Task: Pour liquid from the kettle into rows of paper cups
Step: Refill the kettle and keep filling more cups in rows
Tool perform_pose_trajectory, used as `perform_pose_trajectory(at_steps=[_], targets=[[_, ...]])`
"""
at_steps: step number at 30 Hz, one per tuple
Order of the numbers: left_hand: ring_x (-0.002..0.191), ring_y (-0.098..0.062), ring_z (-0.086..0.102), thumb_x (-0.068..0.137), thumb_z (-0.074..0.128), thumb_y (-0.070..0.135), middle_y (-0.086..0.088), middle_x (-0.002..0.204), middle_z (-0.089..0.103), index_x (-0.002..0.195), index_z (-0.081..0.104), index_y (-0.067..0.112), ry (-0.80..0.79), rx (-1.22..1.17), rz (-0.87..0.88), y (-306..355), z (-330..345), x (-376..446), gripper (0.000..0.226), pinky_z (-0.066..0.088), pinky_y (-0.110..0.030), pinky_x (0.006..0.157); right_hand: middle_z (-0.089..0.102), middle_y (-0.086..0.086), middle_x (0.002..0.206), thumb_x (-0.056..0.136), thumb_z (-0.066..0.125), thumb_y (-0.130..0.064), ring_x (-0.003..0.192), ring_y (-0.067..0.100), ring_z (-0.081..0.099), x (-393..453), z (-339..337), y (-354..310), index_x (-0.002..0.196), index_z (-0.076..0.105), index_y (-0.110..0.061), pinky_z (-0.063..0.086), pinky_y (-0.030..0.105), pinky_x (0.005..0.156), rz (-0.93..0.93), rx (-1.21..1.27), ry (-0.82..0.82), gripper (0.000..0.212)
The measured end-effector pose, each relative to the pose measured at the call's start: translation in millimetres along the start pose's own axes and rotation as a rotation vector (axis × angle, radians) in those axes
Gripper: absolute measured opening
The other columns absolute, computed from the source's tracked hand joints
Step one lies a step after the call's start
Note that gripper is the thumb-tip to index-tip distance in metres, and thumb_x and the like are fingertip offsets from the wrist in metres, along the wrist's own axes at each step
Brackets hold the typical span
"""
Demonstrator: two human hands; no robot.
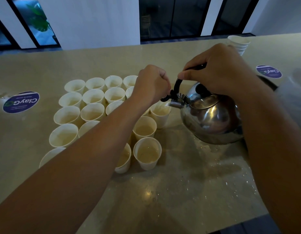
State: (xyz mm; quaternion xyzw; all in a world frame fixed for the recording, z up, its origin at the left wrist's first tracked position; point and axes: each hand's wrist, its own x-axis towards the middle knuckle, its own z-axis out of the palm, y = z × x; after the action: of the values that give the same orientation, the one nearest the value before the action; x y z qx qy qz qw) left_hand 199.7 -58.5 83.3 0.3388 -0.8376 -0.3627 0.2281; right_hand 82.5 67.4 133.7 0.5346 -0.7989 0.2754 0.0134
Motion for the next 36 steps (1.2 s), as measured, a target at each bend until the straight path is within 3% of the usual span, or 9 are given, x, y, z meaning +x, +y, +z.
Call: perform_pose_trajectory(at_steps=[7,12,14,18,21,24,26,31,36], targets=[[0.077,-0.007,0.07,0.071,0.058,-0.006,0.005,0.063,0.071,0.046,0.063,0.025,0.006,-0.024,-0.005,-0.8,-0.6,-1.8,0.04,0.055,-0.025,0.076,0.071,-0.013,0.098,0.085,0.074,-0.047,0.08,-0.001,0.061,-0.5,2.1,0.0,0.104,0.078,-0.027,0.044,0.014,0.071,0.016,-0.002,0.009,0.028],[0.067,-0.006,0.067,0.073,0.056,-0.007,0.006,0.063,0.07,0.056,0.069,0.022,0.003,-0.091,0.026,1.7,-3.3,-6.0,0.036,0.052,-0.015,0.064,0.066,-0.022,0.09,0.085,0.073,-0.045,0.076,-0.013,0.059,-7.9,3.6,8.4,0.104,0.076,-0.031,0.038,0.007,0.066,0.092,0.071,0.029,0.024],[0.067,-0.01,0.07,0.077,0.056,-0.008,0.005,0.066,0.071,0.062,0.07,0.02,0.001,-0.146,0.037,2.5,-1.7,-5.3,0.035,0.058,-0.021,0.068,0.067,-0.023,0.089,0.085,0.073,-0.045,0.079,-0.014,0.061,-14.8,4.2,14.5,0.102,0.076,-0.033,0.042,0.007,0.067,0.153,0.155,0.082,0.021],[0.081,-0.015,0.071,0.079,0.057,-0.007,0.004,0.076,0.073,0.068,0.07,0.025,-0.004,-0.175,0.094,9.4,10.4,-5.6,0.036,0.06,-0.038,0.08,0.073,-0.017,0.086,0.084,0.077,-0.043,0.086,-0.001,0.068,-33.6,7.2,25.9,0.097,0.078,-0.031,0.052,0.018,0.078,0.261,0.351,0.238,0.018],[0.081,-0.008,0.066,0.081,0.055,-0.005,0.008,0.08,0.071,0.081,0.073,0.022,-0.057,-0.118,0.165,19.7,21.8,-14.3,0.032,0.057,-0.027,0.076,0.075,-0.011,0.083,0.083,0.079,-0.041,0.084,0.006,0.071,-47.8,12.4,34.2,0.092,0.079,-0.029,0.057,0.02,0.075,0.325,0.448,0.355,0.015],[0.08,-0.005,0.062,0.081,0.056,-0.002,0.011,0.08,0.065,0.091,0.069,0.02,-0.109,-0.109,0.194,27.3,35.4,-22.8,0.028,0.051,-0.022,0.069,0.077,-0.007,0.08,0.082,0.081,-0.037,0.083,0.013,0.074,-60.6,17.4,43.2,0.084,0.078,-0.036,0.061,0.032,0.083,0.384,0.533,0.416,0.004],[0.082,-0.007,0.062,0.083,0.059,0.001,0.015,0.081,0.063,0.101,0.066,0.02,-0.134,-0.104,0.199,29.7,44.8,-27.8,0.027,0.05,-0.022,0.07,0.077,-0.01,0.081,0.083,0.081,-0.037,0.083,0.009,0.073,-68.5,21.1,51.5,0.084,0.078,-0.037,0.06,0.032,0.085,0.421,0.56,0.427,0.003],[0.109,-0.02,0.062,0.087,0.058,0.003,-0.003,0.119,0.067,0.127,0.059,0.017,-0.213,-0.069,0.179,31.3,68.2,-38.2,0.043,0.051,-0.035,0.096,0.072,-0.02,0.07,0.084,0.078,-0.036,0.064,-0.008,0.064,-89.8,28.5,68.3,0.089,0.075,-0.034,0.049,0.012,0.061,0.522,0.604,0.454,0.006],[0.115,-0.019,0.061,0.088,0.057,0.005,-0.004,0.128,0.065,0.132,0.057,0.019,-0.249,-0.072,0.159,30.0,84.0,-43.7,0.046,0.049,-0.035,0.1,0.064,-0.022,0.056,0.086,0.076,-0.038,0.05,-0.008,0.056,-103.7,31.2,79.4,0.092,0.076,-0.032,0.043,0.009,0.05,0.562,0.6,0.447,0.009]])
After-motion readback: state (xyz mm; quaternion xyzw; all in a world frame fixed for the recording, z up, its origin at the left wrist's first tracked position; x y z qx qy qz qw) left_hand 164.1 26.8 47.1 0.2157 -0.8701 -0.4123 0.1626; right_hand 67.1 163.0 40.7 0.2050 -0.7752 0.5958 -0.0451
